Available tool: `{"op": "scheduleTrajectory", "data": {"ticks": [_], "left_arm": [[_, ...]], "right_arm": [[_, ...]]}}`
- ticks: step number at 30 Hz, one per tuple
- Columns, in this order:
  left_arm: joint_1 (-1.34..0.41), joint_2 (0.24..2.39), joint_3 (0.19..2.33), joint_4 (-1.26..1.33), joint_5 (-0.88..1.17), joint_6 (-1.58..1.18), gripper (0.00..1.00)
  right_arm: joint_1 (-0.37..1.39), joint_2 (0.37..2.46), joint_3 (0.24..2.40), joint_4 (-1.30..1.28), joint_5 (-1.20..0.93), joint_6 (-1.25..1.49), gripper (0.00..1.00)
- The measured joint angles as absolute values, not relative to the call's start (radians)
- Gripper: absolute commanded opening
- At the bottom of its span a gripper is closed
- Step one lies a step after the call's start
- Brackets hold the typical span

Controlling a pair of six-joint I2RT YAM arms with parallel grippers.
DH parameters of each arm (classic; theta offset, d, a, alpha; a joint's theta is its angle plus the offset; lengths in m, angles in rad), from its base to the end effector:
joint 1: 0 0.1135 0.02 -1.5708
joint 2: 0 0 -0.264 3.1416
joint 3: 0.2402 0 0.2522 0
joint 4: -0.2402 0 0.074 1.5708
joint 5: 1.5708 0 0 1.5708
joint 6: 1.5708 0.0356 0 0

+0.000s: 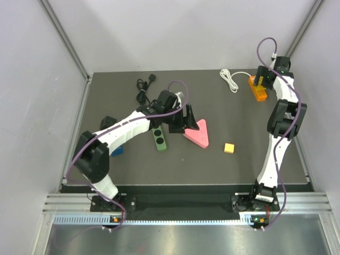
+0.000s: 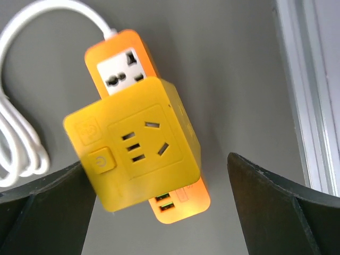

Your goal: Pull the plug off the socket

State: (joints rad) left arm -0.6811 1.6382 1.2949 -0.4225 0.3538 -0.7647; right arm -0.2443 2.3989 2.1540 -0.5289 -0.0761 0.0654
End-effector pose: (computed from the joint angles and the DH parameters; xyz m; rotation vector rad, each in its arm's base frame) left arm 0.2766 -0.2401 0.2765 0.0876 2.5624 -1.0628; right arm 0.5295 -0.1292 0.2143 0.3241 2.3192 0.0007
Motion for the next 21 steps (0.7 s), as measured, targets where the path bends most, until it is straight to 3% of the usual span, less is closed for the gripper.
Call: {"op": "scheduleTrajectory", "data": {"ticks": [6, 11, 21], "left_arm": [[-0.672, 1.732, 1.373, -0.402, 0.402, -0.768, 0.84], [-0.670, 1.734, 1.383, -0.400, 0.411, -0.768, 0.83], [-0.663, 1.680, 1.336, -0.411, 0.387, -0.759, 0.83]], "right_arm": [[-0.242, 2.438, 2.170, -0.579, -0.097, 0.002, 0.96], [-0.238, 2.452, 2.170, -0.606, -0.112, -0.015, 0.84], [-0.208, 2.456, 2.172, -0.626, -0.108, 0.006, 0.47]]}}
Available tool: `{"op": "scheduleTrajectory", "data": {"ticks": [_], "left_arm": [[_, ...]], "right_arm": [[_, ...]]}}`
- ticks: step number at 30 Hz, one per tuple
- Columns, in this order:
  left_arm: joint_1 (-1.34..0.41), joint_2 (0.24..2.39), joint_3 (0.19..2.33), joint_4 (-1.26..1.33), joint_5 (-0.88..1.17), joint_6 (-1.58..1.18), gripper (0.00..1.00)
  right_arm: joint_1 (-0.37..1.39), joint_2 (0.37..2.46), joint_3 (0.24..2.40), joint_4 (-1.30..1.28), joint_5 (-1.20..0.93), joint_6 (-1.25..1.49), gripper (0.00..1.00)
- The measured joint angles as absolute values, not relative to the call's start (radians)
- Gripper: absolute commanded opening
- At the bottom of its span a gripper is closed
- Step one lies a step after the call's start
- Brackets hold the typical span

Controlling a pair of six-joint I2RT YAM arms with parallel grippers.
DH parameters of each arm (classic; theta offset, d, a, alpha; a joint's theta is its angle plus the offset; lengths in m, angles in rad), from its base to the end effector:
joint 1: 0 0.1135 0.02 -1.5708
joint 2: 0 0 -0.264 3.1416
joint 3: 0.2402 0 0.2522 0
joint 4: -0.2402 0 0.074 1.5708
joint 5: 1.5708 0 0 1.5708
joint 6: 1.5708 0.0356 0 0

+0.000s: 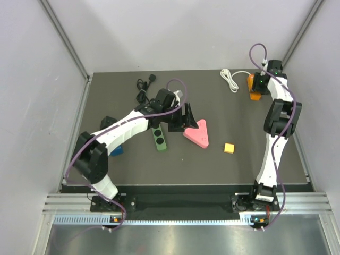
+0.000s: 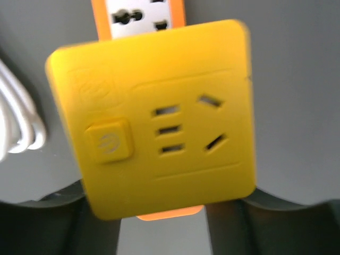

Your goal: Pull the plug off the socket

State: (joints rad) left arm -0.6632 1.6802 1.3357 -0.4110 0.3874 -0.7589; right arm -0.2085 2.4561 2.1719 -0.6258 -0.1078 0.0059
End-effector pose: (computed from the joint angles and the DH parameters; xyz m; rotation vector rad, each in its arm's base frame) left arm 0.2892 -0.2430 0.2763 0.0937 2.5539 -1.0962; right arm 0.5325 -0.1087 0.1832 0.2192 2.4642 0.0470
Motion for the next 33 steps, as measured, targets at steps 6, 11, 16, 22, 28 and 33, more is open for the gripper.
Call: {"op": "scheduleTrajectory", "data": {"ticks": [6, 11, 16, 22, 28, 33], "left_arm": [[-0.650, 1.586, 1.258, -0.409, 0.385, -0.756, 0.84], [-0.641, 1.541, 1.213, -0.400, 0.395, -0.751, 0.84], [-0.639, 1.530, 1.189, -0.376, 0.432, -0.745, 0.83], [-0.637, 1.530, 1.189, -0.366, 0.461, -0.717, 0.83], [-0.628, 1.530, 1.190, -0.366, 0.481, -0.699, 0.83], [-0.620, 1.546, 1.222, -0.365, 0.487, -0.699, 0.83]], "right_arm": [[-0.158, 2.440, 2.139, -0.607, -0.057, 0.023, 0.16], [-0.125, 2.366, 2.016, -0.579, -0.032, 0.060, 0.12], [-0.072, 2.267, 1.859, -0.553, 0.001, 0.115, 0.08], [0.026, 2.107, 1.598, -0.471, 0.038, 0.190, 0.03], [0.171, 1.936, 1.345, -0.408, 0.093, 0.250, 0.08], [0.250, 1.821, 1.181, -0.360, 0.096, 0.271, 0.53]]}}
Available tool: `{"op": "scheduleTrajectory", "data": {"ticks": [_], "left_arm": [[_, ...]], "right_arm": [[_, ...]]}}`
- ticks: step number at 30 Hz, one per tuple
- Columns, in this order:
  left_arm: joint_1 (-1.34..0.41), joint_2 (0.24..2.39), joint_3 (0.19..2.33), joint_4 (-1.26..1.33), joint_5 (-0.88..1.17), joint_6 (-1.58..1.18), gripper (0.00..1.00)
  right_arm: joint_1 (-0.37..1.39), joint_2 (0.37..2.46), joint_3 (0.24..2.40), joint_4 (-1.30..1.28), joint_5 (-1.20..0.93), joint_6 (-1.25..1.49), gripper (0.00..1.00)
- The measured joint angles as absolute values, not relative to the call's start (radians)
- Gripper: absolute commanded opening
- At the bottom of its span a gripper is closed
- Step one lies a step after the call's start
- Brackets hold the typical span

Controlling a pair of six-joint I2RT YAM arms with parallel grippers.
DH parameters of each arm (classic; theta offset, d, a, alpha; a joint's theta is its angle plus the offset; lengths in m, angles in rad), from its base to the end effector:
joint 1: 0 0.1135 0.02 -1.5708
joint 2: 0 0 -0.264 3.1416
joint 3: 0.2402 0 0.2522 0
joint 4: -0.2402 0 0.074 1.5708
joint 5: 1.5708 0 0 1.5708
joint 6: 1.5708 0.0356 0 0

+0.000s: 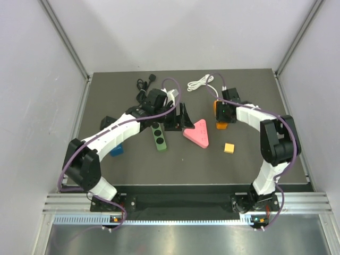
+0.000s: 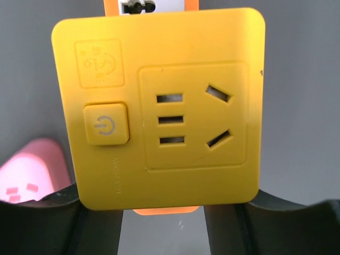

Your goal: Pull the plug off the socket

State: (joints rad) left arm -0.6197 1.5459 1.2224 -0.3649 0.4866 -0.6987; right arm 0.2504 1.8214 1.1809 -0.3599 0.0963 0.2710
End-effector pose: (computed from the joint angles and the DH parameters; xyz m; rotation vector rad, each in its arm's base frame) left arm 0.2722 -0.2146 0.2894 0.1911 2.4704 -1.1947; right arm 0.3659 0.0901 0.1789 0.0627 2.5650 0.0744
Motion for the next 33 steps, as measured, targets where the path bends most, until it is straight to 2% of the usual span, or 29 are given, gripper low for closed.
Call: {"op": "scheduleTrajectory", "data": {"ticks": [1, 2, 5, 7, 10, 19, 24, 29, 33], "left_arm": [[-0.618, 1.557, 1.237, -0.363, 0.488, -0.699, 0.83], [-0.617, 1.572, 1.256, -0.361, 0.491, -0.699, 0.83], [-0.615, 1.608, 1.296, -0.359, 0.492, -0.700, 0.83], [-0.613, 1.631, 1.322, -0.361, 0.492, -0.700, 0.83], [-0.610, 1.654, 1.351, -0.367, 0.482, -0.701, 0.83], [-0.609, 1.760, 1.534, -0.470, 0.400, -0.696, 0.84], [-0.630, 1.920, 1.808, -0.617, 0.240, -0.673, 0.85], [-0.694, 2.098, 2.114, -0.713, 0.060, -0.657, 0.85], [-0.760, 2.238, 2.312, -0.742, -0.051, -0.647, 0.85]], "right_arm": [[0.259, 1.807, 1.163, -0.354, 0.095, 0.273, 0.58], [0.265, 1.796, 1.149, -0.353, 0.092, 0.274, 0.67], [0.272, 1.785, 1.133, -0.384, 0.080, 0.272, 0.76], [0.273, 1.781, 1.133, -0.397, 0.076, 0.273, 0.90], [0.277, 1.747, 1.132, -0.419, 0.066, 0.274, 0.98], [0.299, 1.494, 1.061, -0.440, 0.072, 0.332, 1.00], [0.268, 1.317, 0.972, -0.436, 0.098, 0.405, 1.00], [0.139, 1.236, 0.867, -0.394, 0.081, 0.471, 1.00], [-0.032, 1.193, 0.714, -0.323, 0.001, 0.542, 1.00]]}}
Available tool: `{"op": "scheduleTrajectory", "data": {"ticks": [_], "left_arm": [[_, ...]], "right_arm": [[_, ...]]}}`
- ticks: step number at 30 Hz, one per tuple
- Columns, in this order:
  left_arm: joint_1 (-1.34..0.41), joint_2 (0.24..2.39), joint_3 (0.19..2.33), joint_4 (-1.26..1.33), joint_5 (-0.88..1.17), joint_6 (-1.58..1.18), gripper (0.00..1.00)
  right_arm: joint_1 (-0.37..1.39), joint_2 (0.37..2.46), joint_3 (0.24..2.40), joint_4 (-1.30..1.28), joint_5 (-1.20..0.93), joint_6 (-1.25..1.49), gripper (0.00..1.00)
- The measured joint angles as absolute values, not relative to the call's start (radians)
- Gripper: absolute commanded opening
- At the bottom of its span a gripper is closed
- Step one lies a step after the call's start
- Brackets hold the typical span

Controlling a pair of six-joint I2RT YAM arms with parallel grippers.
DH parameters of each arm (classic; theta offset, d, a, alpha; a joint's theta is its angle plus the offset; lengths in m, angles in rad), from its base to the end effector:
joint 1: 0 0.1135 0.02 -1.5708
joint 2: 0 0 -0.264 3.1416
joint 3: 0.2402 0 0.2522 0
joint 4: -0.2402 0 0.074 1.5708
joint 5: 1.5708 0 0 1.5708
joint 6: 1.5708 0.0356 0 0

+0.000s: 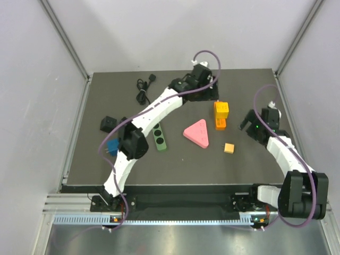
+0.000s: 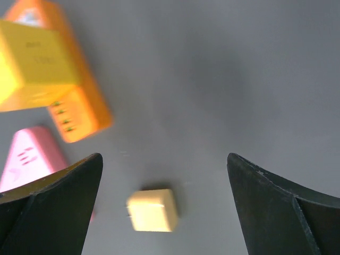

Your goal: Pull the plug off the socket

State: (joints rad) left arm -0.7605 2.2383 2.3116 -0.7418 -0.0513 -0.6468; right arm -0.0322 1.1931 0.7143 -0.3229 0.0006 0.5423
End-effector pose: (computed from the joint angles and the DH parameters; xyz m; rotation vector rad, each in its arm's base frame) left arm 0.3702 -0.3497 0.3307 0.1036 2.3313 -0.6858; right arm 0.2438 -0.0079 0.2205 0.6763 2.2883 0.2429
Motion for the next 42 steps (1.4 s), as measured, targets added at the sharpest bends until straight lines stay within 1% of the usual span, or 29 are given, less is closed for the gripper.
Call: {"op": "scheduleTrajectory", "data": {"ticks": [2, 4, 5, 7, 8, 11, 15, 20, 31, 39, 42], "left_arm": [[-0.793, 2.294, 2.356, -0.735, -0.097, -0.636, 0.85], [-0.817, 2.328, 2.360, -0.725, -0.124, -0.627, 0.85], [-0.830, 2.346, 2.360, -0.722, -0.138, -0.621, 0.86], [-0.851, 2.378, 2.360, -0.701, -0.179, -0.601, 0.86], [-0.861, 2.391, 2.360, -0.687, -0.196, -0.590, 0.87], [-0.880, 2.415, 2.360, -0.635, -0.234, -0.554, 0.88], [-0.895, 2.429, 2.360, -0.562, -0.265, -0.530, 0.89], [-0.896, 2.449, 2.360, -0.502, -0.287, -0.525, 0.91], [-0.894, 2.514, 2.360, -0.457, -0.297, -0.526, 0.98], [-0.894, 2.530, 2.360, -0.437, -0.272, -0.537, 0.98], [-0.894, 2.531, 2.360, -0.421, -0.265, -0.551, 0.96]], "right_arm": [[-0.084, 1.183, 0.661, -0.306, -0.023, 0.566, 0.99], [-0.103, 1.190, 0.633, -0.293, -0.056, 0.580, 0.96], [-0.104, 1.195, 0.628, -0.282, -0.073, 0.586, 0.93], [-0.109, 1.211, 0.626, -0.248, -0.110, 0.599, 0.81], [-0.111, 1.220, 0.626, -0.224, -0.128, 0.610, 0.77], [-0.117, 1.256, 0.627, -0.176, -0.169, 0.632, 0.73], [-0.117, 1.304, 0.628, -0.160, -0.208, 0.633, 0.73], [-0.117, 1.311, 0.628, -0.150, -0.231, 0.632, 0.73], [-0.117, 1.311, 0.628, -0.141, -0.242, 0.623, 0.73], [-0.115, 1.338, 0.628, -0.134, -0.278, 0.618, 0.72], [-0.114, 1.338, 0.628, -0.133, -0.283, 0.612, 0.72]]}}
